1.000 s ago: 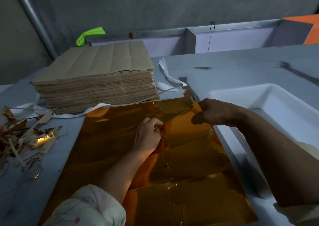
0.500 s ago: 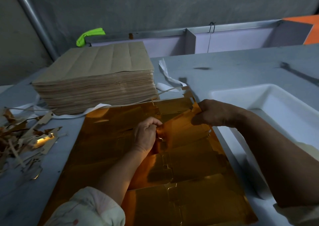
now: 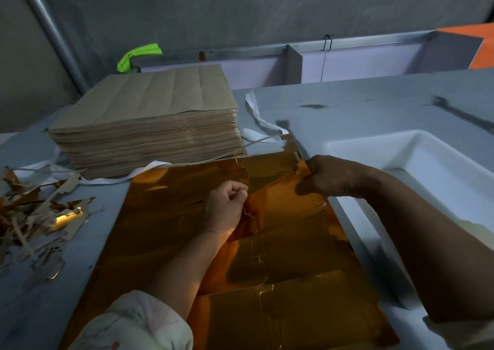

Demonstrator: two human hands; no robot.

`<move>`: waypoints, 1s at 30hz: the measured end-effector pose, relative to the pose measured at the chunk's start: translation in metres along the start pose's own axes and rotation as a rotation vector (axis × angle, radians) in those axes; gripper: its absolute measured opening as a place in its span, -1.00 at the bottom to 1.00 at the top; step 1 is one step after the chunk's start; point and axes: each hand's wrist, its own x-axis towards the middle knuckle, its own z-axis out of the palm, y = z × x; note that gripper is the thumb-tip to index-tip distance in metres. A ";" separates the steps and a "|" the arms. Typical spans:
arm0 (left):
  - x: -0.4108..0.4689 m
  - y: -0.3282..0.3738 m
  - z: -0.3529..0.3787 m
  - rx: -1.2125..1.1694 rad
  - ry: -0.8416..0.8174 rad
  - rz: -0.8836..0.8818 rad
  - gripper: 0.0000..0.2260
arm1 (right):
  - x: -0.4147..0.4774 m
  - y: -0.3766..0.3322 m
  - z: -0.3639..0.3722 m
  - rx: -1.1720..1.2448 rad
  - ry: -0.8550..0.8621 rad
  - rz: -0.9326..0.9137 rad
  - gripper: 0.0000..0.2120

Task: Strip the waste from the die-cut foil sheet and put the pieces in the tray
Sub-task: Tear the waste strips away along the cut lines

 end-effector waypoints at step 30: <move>-0.011 0.013 -0.010 -0.084 -0.160 0.023 -0.85 | -0.005 0.001 -0.002 0.110 -0.032 -0.012 -0.84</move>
